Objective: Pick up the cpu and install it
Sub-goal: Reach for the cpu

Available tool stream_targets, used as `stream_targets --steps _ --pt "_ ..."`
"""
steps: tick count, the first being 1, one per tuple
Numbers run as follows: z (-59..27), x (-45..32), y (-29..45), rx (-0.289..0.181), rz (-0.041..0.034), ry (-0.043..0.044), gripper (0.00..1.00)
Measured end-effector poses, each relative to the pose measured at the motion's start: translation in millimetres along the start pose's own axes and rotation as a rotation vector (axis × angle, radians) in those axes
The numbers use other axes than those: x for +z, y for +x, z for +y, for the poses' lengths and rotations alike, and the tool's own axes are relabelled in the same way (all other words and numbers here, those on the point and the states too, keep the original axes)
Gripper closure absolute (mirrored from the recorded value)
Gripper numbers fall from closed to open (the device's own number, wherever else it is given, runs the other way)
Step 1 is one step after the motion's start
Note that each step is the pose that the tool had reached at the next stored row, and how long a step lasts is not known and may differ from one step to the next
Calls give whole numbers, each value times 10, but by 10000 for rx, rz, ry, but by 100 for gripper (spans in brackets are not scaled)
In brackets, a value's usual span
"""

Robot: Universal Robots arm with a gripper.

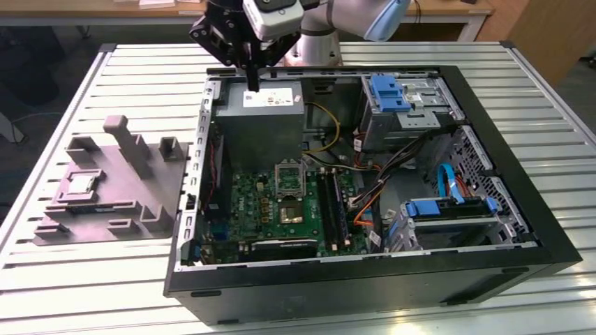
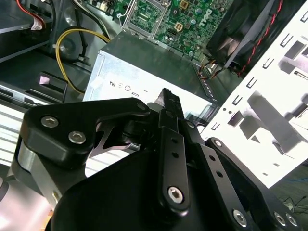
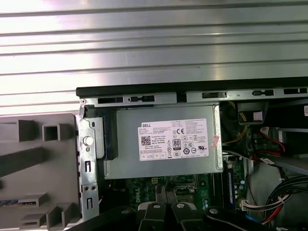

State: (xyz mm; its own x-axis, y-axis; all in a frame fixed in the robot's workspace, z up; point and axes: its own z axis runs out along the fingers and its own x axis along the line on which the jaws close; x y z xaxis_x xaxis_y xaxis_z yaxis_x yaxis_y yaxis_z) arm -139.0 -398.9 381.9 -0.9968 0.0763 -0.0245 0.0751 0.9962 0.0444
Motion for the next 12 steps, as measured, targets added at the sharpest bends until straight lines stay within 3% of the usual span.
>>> stream_targets --steps 12 --pt "-3 0 35 0 0 0 89"
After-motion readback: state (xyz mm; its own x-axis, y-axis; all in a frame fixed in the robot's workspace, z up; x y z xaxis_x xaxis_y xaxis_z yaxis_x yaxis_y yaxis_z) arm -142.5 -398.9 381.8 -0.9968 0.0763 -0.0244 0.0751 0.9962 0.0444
